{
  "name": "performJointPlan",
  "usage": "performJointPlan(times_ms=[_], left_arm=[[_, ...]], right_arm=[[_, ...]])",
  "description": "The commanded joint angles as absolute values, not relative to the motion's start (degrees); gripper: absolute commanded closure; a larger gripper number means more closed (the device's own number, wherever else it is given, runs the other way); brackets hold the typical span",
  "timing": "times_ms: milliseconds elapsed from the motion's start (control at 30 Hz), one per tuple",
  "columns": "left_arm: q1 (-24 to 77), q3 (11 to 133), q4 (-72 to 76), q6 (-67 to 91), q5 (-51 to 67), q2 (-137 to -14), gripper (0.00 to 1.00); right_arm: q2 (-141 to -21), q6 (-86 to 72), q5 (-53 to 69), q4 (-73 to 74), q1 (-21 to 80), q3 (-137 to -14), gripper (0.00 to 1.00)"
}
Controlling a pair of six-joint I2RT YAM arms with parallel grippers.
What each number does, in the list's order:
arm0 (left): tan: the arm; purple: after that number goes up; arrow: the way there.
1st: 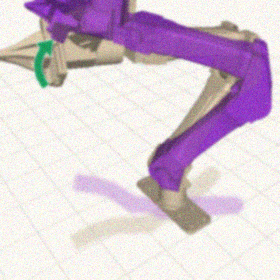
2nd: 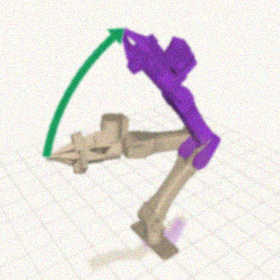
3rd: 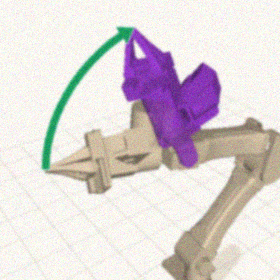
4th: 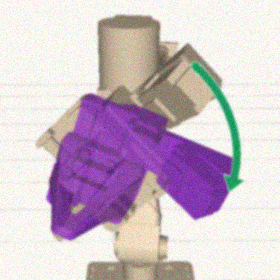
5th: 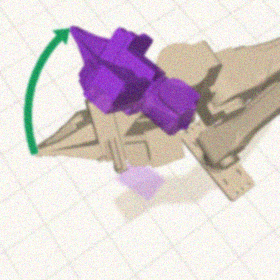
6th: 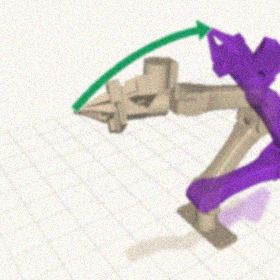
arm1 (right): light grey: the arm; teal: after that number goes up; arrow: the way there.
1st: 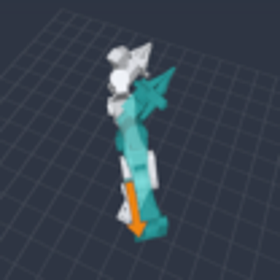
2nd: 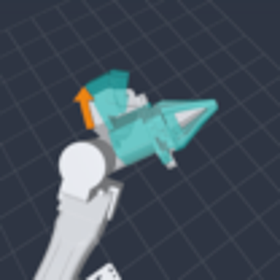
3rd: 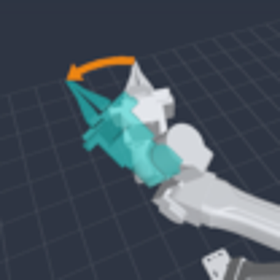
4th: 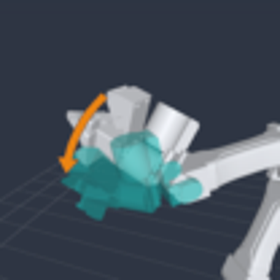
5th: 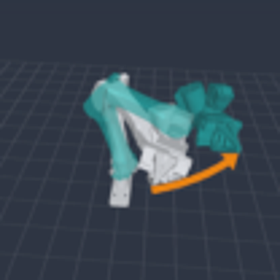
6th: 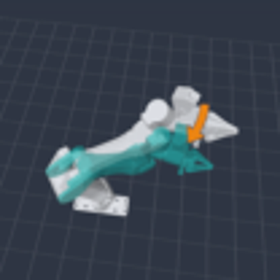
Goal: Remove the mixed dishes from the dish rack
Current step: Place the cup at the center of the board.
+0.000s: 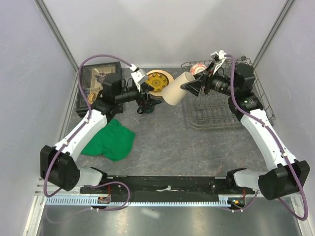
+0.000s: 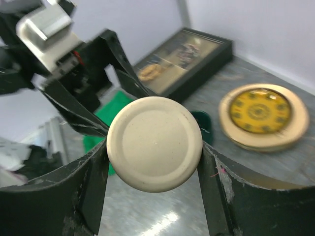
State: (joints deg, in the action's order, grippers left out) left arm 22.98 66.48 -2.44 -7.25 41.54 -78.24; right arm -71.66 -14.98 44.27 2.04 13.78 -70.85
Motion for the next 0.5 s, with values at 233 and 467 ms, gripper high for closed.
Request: performJointPlan(times_ms=[233, 467], left_arm=[[23.4, 53.5, 26.7, 3.6, 48.9, -69.2, 0.14], [23.4, 52.1, 34.4, 14.5, 49.3, -67.8, 0.15]], right_arm=[[-73.6, -53.0, 59.0, -41.5, 13.4, -63.7, 0.55], [-75.8, -59.4, 60.0, -50.4, 13.4, -61.4, 0.55]])
